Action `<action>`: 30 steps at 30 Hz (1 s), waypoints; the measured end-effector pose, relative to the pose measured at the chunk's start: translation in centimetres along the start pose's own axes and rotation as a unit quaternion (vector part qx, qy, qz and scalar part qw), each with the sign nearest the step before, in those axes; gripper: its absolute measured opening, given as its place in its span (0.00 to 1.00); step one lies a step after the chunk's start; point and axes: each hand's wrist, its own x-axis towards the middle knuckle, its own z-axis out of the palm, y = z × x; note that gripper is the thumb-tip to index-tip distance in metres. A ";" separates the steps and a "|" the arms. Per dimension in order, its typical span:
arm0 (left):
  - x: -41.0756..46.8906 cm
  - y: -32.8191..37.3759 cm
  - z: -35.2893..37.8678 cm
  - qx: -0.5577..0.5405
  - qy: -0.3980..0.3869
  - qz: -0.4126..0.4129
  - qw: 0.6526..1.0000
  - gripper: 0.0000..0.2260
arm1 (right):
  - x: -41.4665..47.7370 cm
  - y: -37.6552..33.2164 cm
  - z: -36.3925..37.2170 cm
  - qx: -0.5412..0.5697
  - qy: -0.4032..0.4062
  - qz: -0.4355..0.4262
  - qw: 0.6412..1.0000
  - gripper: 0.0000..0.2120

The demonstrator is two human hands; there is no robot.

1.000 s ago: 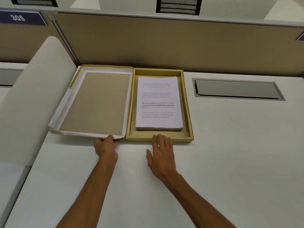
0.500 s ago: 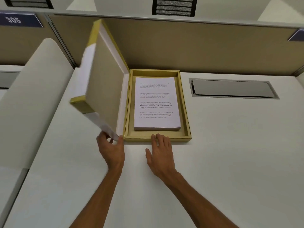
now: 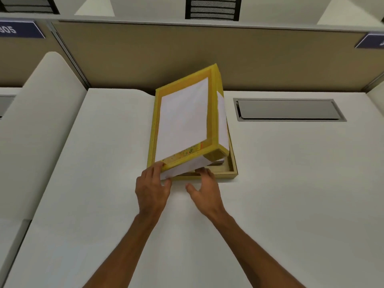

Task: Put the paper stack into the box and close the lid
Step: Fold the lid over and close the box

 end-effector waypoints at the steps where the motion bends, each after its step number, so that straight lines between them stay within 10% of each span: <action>1: 0.1 0.1 0.1 0.022 0.001 0.016 1.000 0.24 | 0.1 0.0 -0.5 0.053 0.006 0.016 0.998 0.24; 9: 0.2 1.0 0.9 0.124 -0.037 0.079 0.988 0.26 | 1.2 1.2 -5.2 0.463 0.170 0.113 0.863 0.29; 16: -0.6 1.6 1.8 0.104 -0.089 0.065 0.988 0.31 | 2.4 3.3 -6.6 0.307 0.266 0.251 0.878 0.20; 30: -0.2 1.5 2.4 -0.006 -0.086 0.040 0.995 0.24 | 3.3 5.5 -6.4 0.106 0.233 0.232 0.938 0.13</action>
